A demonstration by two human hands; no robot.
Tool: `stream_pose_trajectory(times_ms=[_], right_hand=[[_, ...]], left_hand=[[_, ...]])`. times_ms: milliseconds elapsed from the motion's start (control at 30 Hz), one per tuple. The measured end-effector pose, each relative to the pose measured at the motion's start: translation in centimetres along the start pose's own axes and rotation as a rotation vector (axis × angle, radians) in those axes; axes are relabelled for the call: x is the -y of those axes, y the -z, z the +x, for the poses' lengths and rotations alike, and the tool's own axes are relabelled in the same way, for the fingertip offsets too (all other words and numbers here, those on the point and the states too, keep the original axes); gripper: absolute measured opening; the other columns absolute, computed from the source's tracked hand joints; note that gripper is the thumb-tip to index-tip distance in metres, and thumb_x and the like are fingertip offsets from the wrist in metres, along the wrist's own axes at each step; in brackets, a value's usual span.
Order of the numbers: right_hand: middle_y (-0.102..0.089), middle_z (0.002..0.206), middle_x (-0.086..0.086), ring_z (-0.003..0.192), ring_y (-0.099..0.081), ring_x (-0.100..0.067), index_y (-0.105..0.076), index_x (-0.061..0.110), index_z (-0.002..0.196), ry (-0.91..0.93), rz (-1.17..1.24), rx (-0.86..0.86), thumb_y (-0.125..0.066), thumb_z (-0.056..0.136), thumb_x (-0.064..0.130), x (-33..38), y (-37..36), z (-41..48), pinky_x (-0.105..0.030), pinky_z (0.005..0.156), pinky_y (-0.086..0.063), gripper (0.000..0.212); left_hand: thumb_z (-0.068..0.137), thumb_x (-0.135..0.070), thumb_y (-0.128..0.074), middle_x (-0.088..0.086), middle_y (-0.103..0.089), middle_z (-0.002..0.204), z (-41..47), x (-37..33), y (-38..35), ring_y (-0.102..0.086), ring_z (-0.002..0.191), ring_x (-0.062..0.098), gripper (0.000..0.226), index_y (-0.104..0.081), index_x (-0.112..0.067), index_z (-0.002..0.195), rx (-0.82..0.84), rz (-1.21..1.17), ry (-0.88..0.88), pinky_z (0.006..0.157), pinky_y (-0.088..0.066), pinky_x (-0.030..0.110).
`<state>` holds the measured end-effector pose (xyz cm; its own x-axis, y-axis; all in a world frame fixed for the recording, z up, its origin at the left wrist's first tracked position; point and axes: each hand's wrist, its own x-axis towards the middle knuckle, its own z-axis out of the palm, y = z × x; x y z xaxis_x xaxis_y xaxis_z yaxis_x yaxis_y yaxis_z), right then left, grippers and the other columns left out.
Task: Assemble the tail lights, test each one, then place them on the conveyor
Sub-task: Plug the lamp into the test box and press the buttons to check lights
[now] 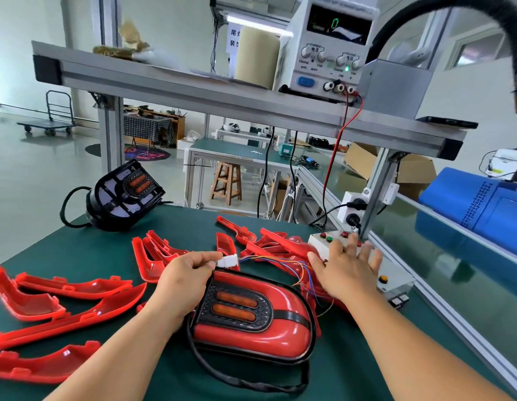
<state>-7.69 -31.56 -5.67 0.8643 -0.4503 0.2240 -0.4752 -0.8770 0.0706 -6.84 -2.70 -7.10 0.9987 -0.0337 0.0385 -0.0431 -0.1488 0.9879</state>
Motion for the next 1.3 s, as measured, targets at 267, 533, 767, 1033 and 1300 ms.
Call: stream_pose_trajectory(times_ms=[267, 533, 767, 1033, 1300], right_hand=[[0.007, 0.16, -0.026, 0.15, -0.002, -0.037, -0.014, 0.02, 0.152, -0.023, -0.03, 0.075, -0.009, 0.087, 0.079, -1.7, 0.3, -3.6, -0.052, 0.115, 0.015, 0.088], [0.004, 0.158, -0.03, 0.149, -0.004, -0.04, -0.013, 0.023, 0.151, 0.001, -0.052, 0.121, -0.008, 0.079, 0.086, -1.7, 1.0, -3.9, -0.049, 0.117, 0.011, 0.097], [0.0, 0.158, -0.032, 0.15, -0.002, -0.038, -0.016, 0.021, 0.149, 0.008, -0.047, 0.116, -0.011, 0.08, 0.086, -1.4, 1.1, -4.3, -0.047, 0.119, 0.004, 0.095], [-0.002, 0.157, -0.034, 0.149, -0.012, -0.036, -0.02, 0.02, 0.145, 0.026, -0.065, 0.125, -0.008, 0.079, 0.085, -1.4, 1.3, -4.4, -0.045, 0.12, 0.0, 0.094], [-0.013, 0.162, -0.012, 0.149, -0.013, -0.025, -0.028, 0.022, 0.143, 0.039, 0.112, 0.028, -0.014, 0.089, 0.074, -1.1, 2.9, -3.3, -0.052, 0.117, 0.005, 0.077]], left_hand=[[0.096, -0.01, -0.055, -0.006, -0.073, 0.093, 0.0, -0.1, 0.1, -0.066, 0.09, 0.014, 0.028, -0.074, -0.031, 0.09, -0.007, 0.013, -0.051, 0.084, -0.051, 0.031], [0.096, -0.011, -0.055, -0.009, -0.072, 0.093, 0.0, 0.0, 0.1, -0.066, 0.092, 0.015, 0.035, -0.071, -0.038, 0.081, -0.009, -0.011, -0.054, 0.082, -0.052, 0.032], [0.096, -0.012, -0.054, -0.003, -0.075, 0.091, 0.1, 0.0, 0.1, -0.07, 0.088, 0.02, 0.033, -0.073, -0.035, 0.083, 0.006, -0.036, -0.03, 0.084, -0.057, 0.042], [0.096, -0.013, -0.055, -0.006, -0.074, 0.093, -0.1, -0.1, 0.2, -0.068, 0.094, 0.019, 0.032, -0.072, -0.037, 0.084, 0.005, -0.004, -0.056, 0.09, -0.054, 0.041], [0.095, -0.015, -0.059, -0.016, -0.065, 0.072, -0.4, -0.6, 0.4, -0.061, 0.076, 0.004, 0.024, -0.067, -0.038, 0.097, -0.039, 0.048, -0.196, 0.071, -0.047, 0.018]])
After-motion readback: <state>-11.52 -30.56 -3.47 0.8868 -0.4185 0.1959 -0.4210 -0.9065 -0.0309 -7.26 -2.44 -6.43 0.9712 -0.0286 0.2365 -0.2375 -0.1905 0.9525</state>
